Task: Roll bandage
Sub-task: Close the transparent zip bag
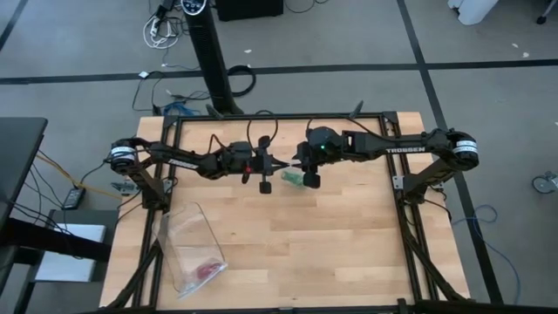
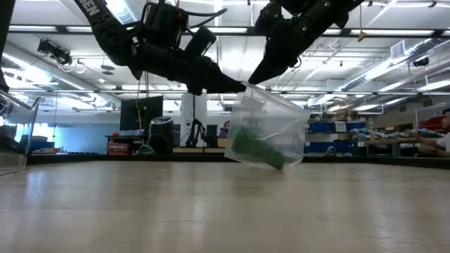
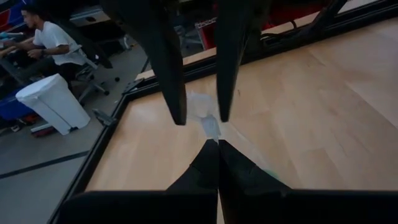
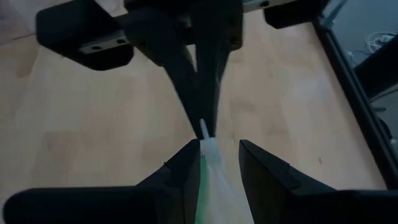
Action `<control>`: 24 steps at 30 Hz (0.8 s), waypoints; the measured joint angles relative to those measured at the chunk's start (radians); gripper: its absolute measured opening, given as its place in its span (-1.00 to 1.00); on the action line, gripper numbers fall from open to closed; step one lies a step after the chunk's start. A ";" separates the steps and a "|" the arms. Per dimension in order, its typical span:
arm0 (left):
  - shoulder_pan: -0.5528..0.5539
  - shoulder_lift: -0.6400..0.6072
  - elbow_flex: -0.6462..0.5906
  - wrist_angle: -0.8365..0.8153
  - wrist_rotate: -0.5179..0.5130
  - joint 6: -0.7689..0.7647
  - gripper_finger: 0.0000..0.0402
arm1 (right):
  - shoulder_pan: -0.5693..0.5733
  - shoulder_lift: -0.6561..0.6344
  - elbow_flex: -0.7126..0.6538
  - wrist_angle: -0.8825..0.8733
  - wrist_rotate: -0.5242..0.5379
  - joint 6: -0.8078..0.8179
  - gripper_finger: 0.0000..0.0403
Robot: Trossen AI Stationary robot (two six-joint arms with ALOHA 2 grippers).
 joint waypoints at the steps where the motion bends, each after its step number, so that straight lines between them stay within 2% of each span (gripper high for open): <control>1: -0.002 0.000 0.000 0.001 0.000 0.000 -1.00 | -0.002 0.000 0.000 -0.001 -0.009 -0.005 -0.46; 5: -0.005 0.000 0.000 0.006 0.000 0.000 -1.00 | -0.008 0.005 0.000 0.006 -0.054 -0.020 -0.46; 12: -0.005 0.000 0.000 0.022 0.000 -0.003 -1.00 | -0.008 0.038 -0.001 0.004 -0.057 -0.032 -0.55; 21: -0.005 0.000 0.000 0.003 -0.019 -0.005 -1.00 | -0.008 0.041 0.000 0.004 -0.030 -0.050 -0.90; 24: -0.005 0.000 0.000 0.002 -0.033 -0.005 -1.00 | -0.008 0.041 0.000 -0.001 -0.027 -0.055 -0.93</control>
